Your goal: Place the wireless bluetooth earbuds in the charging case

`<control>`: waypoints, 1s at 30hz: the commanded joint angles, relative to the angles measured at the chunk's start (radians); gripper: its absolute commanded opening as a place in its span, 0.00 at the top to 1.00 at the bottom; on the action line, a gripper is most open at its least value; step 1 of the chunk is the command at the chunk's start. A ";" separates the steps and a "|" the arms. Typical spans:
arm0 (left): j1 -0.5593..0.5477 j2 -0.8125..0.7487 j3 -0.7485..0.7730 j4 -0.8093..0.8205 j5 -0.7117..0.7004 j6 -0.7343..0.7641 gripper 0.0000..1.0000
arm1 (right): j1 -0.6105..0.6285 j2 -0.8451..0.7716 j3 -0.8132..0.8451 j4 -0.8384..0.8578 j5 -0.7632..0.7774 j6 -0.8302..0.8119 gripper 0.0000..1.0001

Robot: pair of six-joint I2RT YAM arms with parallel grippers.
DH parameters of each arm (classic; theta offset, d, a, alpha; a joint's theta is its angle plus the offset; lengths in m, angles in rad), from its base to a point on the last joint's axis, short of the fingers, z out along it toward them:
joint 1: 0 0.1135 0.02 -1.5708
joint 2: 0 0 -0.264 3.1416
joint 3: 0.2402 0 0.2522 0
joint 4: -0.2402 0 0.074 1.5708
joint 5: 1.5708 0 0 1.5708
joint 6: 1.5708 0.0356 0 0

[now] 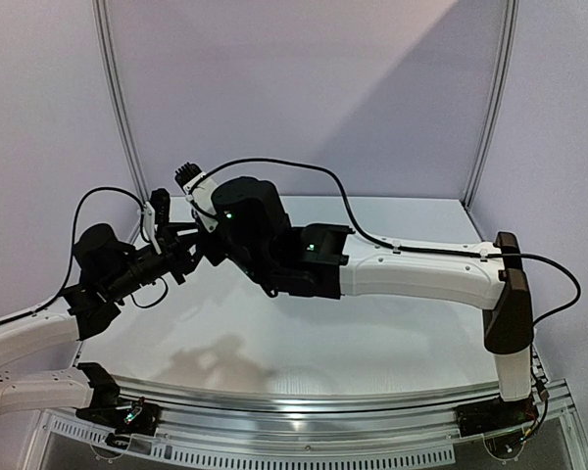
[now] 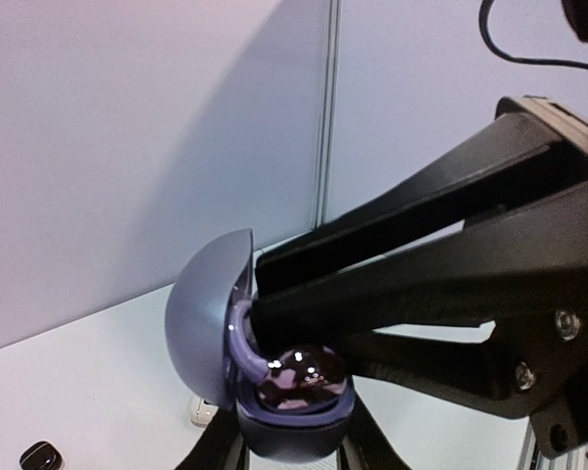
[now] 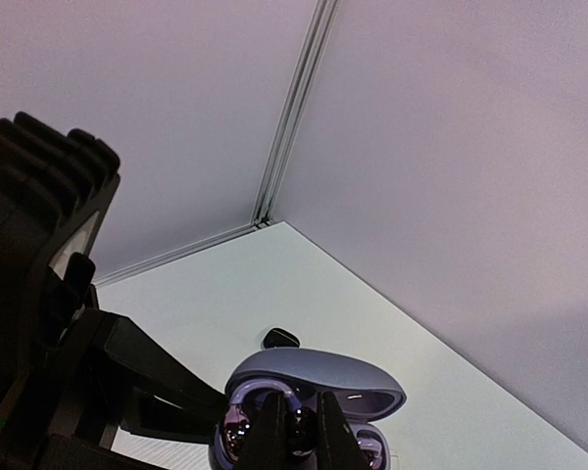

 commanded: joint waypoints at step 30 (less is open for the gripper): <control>0.013 -0.022 0.012 0.096 0.008 0.001 1.00 | -0.001 -0.023 -0.092 -0.115 -0.047 -0.023 0.81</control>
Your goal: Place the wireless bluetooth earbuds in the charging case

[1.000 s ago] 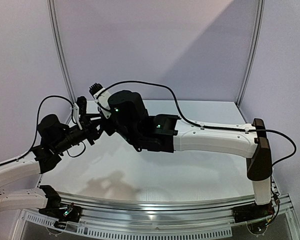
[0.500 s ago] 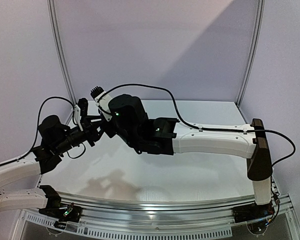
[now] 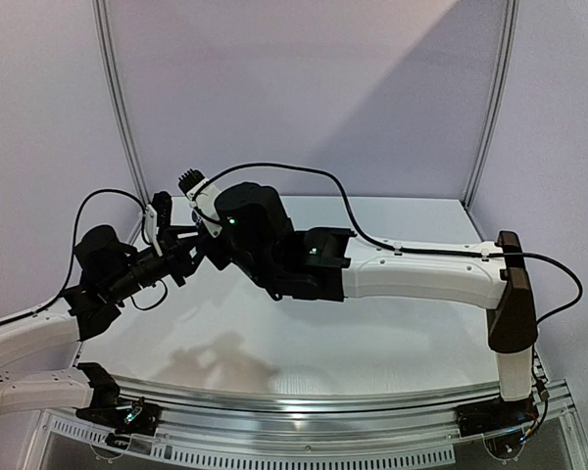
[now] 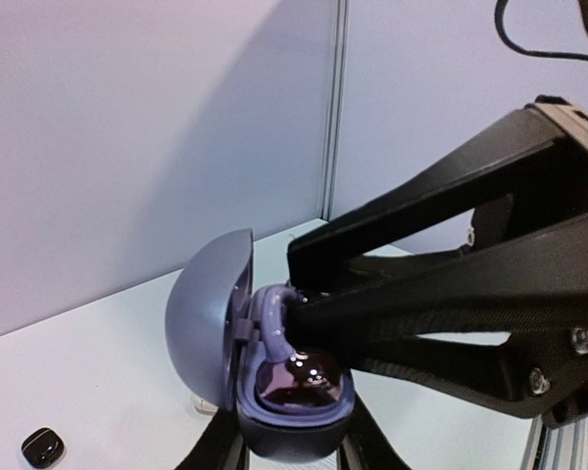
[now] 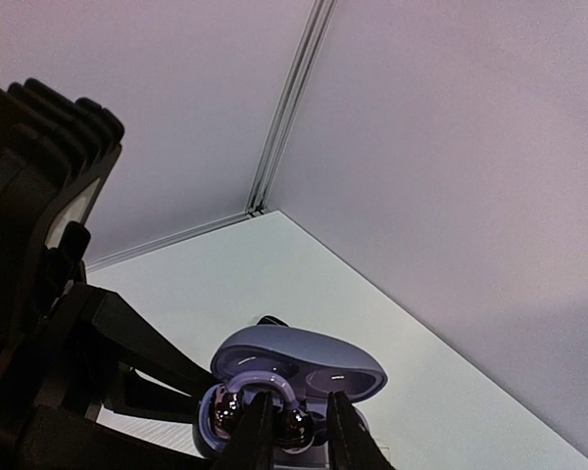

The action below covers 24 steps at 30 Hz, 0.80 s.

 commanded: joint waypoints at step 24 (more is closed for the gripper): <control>0.006 -0.019 0.024 0.117 0.049 0.014 1.00 | -0.019 0.051 -0.004 -0.200 -0.046 -0.027 0.79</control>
